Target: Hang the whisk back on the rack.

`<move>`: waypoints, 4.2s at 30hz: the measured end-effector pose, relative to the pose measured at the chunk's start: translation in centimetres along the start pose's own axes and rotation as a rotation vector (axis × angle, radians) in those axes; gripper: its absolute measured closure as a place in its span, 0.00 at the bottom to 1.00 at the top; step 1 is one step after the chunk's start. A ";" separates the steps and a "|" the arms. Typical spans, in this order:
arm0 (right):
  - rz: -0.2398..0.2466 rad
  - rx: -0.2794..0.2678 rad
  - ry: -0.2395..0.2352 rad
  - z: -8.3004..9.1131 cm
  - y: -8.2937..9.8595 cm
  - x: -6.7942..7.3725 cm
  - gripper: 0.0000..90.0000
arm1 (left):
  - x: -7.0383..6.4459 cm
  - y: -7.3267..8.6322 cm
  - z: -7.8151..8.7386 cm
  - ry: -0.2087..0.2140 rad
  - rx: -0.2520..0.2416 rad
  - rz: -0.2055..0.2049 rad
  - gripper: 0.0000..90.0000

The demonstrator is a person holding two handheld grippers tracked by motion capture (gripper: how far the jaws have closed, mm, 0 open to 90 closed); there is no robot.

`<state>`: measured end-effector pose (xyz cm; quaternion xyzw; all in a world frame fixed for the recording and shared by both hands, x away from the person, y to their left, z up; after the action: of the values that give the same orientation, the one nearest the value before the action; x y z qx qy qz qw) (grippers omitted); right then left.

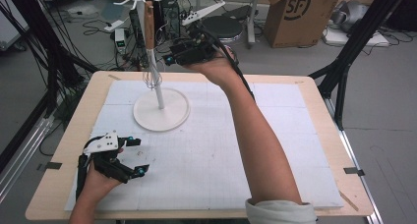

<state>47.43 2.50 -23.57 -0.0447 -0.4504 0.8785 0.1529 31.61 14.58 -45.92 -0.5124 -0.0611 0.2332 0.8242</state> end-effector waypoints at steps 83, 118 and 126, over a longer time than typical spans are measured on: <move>-0.146 -0.131 0.128 8.8 24.5 2.2 0.01 | -0.5 0.1 -0.7 0.005 0.017 -0.001 0.02; -0.211 -0.133 0.182 8.5 31.6 2.9 0.01 | -0.3 -0.1 -0.7 0.006 0.004 0.009 0.02; -0.207 -0.107 0.182 8.0 32.0 3.0 0.01 | -0.2 -0.1 -0.5 0.002 0.003 0.012 0.02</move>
<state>35.59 -20.30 -44.46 -0.0855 -0.4832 0.8251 0.2801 31.63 14.00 -46.02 -0.5118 -0.0569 0.2376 0.8236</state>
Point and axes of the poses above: each handheld gripper's, and its own axes: z roughly backward along the jaws, y roughly out of its underside, x roughly to its left, the point moved 10 cm from there along -z, roughly forward along the jaws, and after that the axes turned 7 degrees about x, right-handed, at the moved point
